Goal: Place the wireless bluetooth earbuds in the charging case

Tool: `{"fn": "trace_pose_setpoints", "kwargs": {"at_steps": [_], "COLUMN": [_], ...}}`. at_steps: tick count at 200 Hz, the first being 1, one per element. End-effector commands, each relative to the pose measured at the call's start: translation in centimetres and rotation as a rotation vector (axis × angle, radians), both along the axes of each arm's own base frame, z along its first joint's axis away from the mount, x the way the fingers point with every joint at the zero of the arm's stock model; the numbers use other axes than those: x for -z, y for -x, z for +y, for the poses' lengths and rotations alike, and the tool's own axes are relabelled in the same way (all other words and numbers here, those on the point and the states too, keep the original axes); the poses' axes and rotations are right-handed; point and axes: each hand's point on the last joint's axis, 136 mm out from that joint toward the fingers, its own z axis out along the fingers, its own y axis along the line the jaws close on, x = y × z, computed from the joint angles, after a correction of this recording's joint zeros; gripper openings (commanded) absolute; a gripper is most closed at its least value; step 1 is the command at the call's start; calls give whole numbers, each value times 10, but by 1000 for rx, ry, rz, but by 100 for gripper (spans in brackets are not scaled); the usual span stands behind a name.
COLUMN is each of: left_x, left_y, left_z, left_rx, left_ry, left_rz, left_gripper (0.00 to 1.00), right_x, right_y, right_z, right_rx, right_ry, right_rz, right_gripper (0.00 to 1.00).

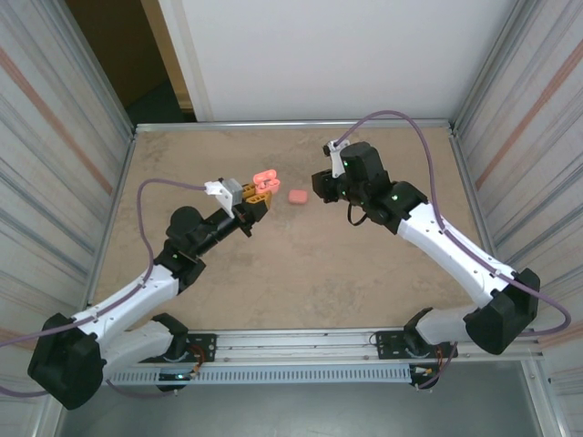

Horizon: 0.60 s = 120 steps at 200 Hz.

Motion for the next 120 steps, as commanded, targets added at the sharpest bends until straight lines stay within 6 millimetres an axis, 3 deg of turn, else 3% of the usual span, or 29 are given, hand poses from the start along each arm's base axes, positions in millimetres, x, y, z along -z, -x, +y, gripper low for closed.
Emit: {"fn": "trace_pose_setpoints", "kwargs": {"at_steps": [1,120], "left_x": [-24,-21], "left_y": [0,-8], "left_z": [-1,-11], "left_rx": [14,44], "left_ry": [51,71], "left_rz": [-50,-20], "left_gripper": [0,0], "right_x": [-38,-85], "right_y": [1,12], "right_z": [2,43], "right_rx": [-34,-164], "right_ry": [-48,-108], "right_rz": [-94,-239], "right_gripper": [24,24]}}
